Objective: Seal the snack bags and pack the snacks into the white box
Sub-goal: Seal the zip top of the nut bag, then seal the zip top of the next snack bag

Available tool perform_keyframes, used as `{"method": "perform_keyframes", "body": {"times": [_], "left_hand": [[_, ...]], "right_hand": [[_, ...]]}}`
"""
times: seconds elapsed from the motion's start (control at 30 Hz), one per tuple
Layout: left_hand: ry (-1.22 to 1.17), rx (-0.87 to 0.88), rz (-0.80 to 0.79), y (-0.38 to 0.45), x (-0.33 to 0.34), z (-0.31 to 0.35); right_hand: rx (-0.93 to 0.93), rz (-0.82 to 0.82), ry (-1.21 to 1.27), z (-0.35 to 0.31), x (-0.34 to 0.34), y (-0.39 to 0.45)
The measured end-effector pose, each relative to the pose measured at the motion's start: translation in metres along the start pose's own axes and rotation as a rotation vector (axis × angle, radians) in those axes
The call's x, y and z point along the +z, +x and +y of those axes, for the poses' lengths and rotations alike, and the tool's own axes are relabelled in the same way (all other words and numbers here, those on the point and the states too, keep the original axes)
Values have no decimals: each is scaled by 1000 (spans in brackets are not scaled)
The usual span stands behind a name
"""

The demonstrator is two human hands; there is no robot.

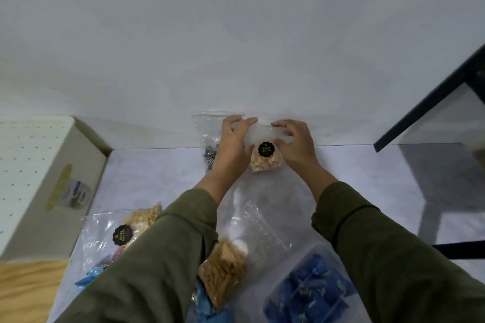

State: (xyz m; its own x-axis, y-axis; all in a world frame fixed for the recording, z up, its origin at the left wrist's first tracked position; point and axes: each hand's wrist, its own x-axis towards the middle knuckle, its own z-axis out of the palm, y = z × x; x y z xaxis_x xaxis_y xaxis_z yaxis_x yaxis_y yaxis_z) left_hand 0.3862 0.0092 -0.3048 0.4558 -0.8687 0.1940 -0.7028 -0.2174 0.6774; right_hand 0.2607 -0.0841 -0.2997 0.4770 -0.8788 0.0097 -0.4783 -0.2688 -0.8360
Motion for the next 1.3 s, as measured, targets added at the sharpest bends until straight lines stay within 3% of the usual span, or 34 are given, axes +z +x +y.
{"method": "perform_keyframes", "body": {"times": [0.3, 0.57, 0.77, 1.03, 1.17, 1.3], "left_hand": [[-31, 40, -138, -27, -40, 19], [17, 223, -374, -100, -47, -5], [67, 233, -526, -124, -33, -22], [32, 165, -554, -126, -11, -21], [-22, 134, -486, -120, -14, -11], [-92, 114, -404, -115, -28, 0]], "right_hand": [[-84, 69, -97, -27, -7, -58], [110, -2, -200, -29, 24, -166], [235, -23, -232, -12, 38, -204], [200, -35, -237, 4, 38, -207], [240, -24, -136, 1, 36, -201], [149, 15, -134, -15, 29, -192]]}}
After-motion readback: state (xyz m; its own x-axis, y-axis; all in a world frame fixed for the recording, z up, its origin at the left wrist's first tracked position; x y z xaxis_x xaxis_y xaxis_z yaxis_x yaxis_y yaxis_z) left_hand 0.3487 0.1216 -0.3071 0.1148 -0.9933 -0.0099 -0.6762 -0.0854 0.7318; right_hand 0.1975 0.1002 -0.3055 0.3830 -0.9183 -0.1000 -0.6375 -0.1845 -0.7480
